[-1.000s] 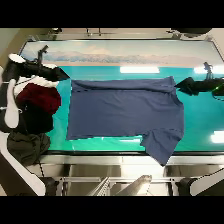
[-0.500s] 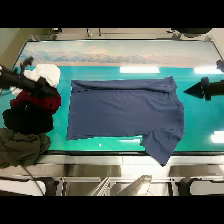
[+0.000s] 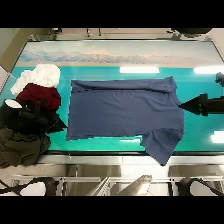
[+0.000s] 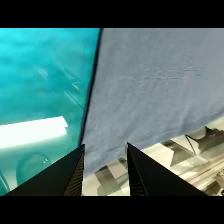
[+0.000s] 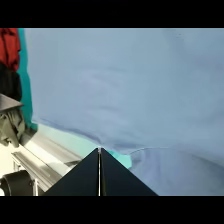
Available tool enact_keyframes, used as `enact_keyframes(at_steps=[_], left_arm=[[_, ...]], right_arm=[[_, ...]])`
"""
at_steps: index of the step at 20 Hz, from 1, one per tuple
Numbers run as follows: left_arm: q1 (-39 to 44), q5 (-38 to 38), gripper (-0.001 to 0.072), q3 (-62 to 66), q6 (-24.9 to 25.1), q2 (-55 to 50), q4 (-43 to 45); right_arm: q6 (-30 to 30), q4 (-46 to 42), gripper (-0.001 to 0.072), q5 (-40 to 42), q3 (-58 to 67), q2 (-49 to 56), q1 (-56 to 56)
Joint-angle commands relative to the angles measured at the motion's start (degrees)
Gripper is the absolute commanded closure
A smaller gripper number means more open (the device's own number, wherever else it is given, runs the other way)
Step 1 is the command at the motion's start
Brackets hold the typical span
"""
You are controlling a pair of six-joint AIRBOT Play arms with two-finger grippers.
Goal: Fold the shirts.
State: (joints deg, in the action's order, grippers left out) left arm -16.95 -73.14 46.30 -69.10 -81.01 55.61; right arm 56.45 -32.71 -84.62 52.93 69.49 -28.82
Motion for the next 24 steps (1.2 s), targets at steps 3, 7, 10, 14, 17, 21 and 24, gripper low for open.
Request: enact_keyframes(at_steps=[3, 7, 10, 14, 17, 21, 24], left_arm=[[0.0, 5.7, 0.0420, -3.3, 1.4, 0.2, 1.8], [3.9, 5.8, 0.0418, -3.3, 2.8, -4.1, -0.7], [7.0, 5.1, 0.0461, -1.2, 8.4, -7.3, -9.4], [7.5, 2.7, 0.0694, 4.0, 8.6, -7.5, -8.6], [7.5, 1.0, 0.0694, 5.7, 8.6, -7.5, -8.7], [7.5, 0.7, 0.0694, 5.7, 8.7, -7.5, -8.8], [7.5, 0.5, 0.0694, 5.7, 8.7, -7.5, -8.8]], right_arm=[[-0.3, 2.1, 0.0695, -1.4, -1.2, -3.1, 0.0], [-0.3, 3.6, 0.0694, -2.7, -1.2, -3.1, -0.1], [-0.1, 3.1, 0.0688, -4.4, -1.2, -3.1, -0.1], [4.9, -2.7, 0.0690, -3.0, -1.3, -3.1, -4.0], [15.5, -15.4, 0.0488, -3.3, -4.5, -3.3, -10.1], [17.3, -26.0, 0.0261, 3.9, -16.0, -2.7, -11.8], [12.9, -22.6, 0.0279, 9.2, -19.9, -0.2, -11.8]])
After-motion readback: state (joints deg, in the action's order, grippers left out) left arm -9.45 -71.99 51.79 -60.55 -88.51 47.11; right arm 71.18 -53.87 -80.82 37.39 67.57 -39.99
